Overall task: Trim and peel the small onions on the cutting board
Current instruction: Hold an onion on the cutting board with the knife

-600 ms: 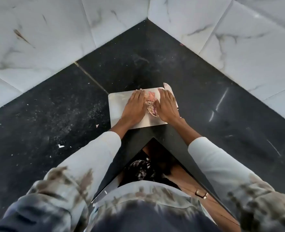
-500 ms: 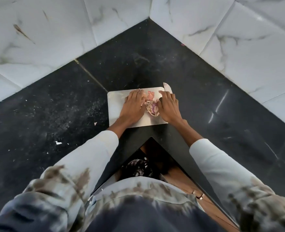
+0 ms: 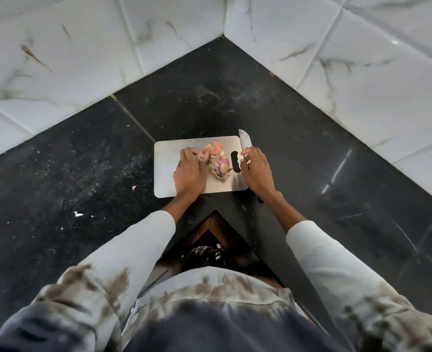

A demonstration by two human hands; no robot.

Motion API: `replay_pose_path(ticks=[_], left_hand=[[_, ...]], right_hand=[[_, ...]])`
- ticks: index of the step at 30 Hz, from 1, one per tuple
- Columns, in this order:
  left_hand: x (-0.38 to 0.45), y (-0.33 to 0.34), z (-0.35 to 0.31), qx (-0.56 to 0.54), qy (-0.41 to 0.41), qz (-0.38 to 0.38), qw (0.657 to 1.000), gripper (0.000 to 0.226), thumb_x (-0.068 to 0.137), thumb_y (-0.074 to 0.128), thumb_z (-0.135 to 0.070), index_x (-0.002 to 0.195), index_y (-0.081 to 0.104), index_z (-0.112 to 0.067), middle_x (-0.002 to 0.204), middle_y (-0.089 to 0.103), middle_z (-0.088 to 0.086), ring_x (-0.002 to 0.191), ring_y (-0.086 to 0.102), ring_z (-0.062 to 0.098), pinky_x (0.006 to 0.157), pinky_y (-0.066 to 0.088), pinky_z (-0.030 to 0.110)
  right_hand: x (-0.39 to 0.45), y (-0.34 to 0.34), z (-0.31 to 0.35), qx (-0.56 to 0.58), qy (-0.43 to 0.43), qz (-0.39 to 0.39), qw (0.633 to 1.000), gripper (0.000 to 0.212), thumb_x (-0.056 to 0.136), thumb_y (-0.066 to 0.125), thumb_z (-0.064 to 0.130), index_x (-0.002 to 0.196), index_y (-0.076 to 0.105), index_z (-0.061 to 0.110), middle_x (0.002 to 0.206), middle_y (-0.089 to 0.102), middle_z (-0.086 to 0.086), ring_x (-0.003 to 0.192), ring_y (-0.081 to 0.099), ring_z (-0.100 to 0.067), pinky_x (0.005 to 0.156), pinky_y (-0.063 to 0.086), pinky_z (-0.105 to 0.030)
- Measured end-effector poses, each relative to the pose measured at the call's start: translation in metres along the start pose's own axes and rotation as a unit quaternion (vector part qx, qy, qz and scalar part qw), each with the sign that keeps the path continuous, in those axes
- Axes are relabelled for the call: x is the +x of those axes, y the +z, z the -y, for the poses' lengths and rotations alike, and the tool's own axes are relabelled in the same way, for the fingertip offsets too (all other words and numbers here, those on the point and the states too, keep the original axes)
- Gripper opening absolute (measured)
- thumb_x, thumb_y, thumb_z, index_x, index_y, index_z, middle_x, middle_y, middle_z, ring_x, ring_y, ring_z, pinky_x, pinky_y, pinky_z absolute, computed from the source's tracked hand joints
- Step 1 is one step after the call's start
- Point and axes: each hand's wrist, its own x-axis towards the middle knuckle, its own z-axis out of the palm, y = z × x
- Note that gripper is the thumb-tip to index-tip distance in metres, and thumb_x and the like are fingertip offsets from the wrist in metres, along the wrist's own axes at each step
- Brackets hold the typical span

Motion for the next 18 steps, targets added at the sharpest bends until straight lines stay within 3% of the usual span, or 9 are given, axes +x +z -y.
replay_pose_path(ticks=[4, 10, 18], left_hand=[[0.013, -0.006, 0.013, 0.017, -0.002, 0.04, 0.999, 0.036, 0.104, 0.055, -0.024, 0.138, 0.047, -0.017, 0.142, 0.048, 0.006, 0.109, 0.066, 0.031, 0.087, 0.054, 0.046], [0.032, 0.004, 0.016, 0.064, 0.04, 0.124, 0.989, 0.05, 0.107, 0.054, -0.038, 0.153, 0.043, -0.022, 0.155, 0.04, 0.008, 0.117, 0.065, 0.032, 0.097, 0.058, 0.047], [0.041, 0.016, 0.017, 0.056, 0.043, 0.126, 0.99, 0.047, 0.104, 0.061, -0.038, 0.146, 0.05, -0.019, 0.148, 0.051, 0.009, 0.125, 0.062, 0.029, 0.101, 0.054, 0.043]], right_hand=[[0.005, 0.01, 0.023, 0.018, -0.035, 0.019, 0.999, 0.021, 0.105, 0.055, 0.03, 0.126, 0.055, 0.025, 0.137, 0.056, 0.002, 0.122, 0.056, -0.016, 0.102, 0.055, -0.045], [-0.006, 0.023, 0.03, -0.011, 0.001, 0.089, 0.996, 0.06, 0.092, 0.068, 0.052, 0.139, 0.044, 0.024, 0.14, 0.048, 0.0, 0.125, 0.049, -0.022, 0.089, 0.049, -0.043], [-0.013, 0.04, 0.033, -0.04, 0.013, 0.1, 0.994, 0.081, 0.086, 0.08, 0.039, 0.151, 0.035, 0.021, 0.146, 0.044, -0.003, 0.135, 0.048, -0.028, 0.101, 0.051, -0.051]])
